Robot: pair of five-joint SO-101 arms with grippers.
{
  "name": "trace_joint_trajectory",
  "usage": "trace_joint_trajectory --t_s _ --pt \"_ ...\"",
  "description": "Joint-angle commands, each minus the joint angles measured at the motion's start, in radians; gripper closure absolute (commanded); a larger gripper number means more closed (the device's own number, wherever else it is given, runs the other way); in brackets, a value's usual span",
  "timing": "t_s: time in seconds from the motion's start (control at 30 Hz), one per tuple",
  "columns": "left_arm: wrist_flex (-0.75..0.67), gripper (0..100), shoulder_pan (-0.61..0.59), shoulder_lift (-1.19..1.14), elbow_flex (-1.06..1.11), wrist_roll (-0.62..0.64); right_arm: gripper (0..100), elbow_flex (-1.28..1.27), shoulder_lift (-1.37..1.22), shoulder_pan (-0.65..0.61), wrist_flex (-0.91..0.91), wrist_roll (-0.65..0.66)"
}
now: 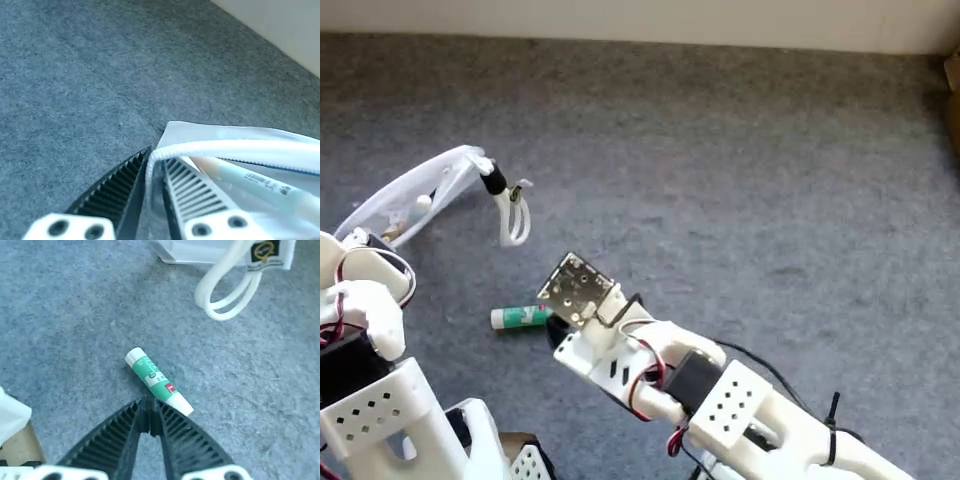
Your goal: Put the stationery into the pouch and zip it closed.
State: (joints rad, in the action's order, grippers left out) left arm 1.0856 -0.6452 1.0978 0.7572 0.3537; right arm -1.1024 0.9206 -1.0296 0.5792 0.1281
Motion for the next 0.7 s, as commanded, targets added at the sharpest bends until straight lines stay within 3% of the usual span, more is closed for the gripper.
trace_joint_trajectory --t_s 0.0,0.27,0.67 --pt "-0.009 99 -0.013 0.002 -0.030 0.011 99.1 0.005 0.001 -0.028 -0.025 0.014" --pt "-0.003 99 -0.013 0.002 -0.028 0.011 83.9 0.133 -0.298 -0.028 -0.031 0.006" --pt "-0.008 99 0.036 0.002 -0.013 0.009 73.8 0.338 -0.616 -0.025 -0.027 0.046"
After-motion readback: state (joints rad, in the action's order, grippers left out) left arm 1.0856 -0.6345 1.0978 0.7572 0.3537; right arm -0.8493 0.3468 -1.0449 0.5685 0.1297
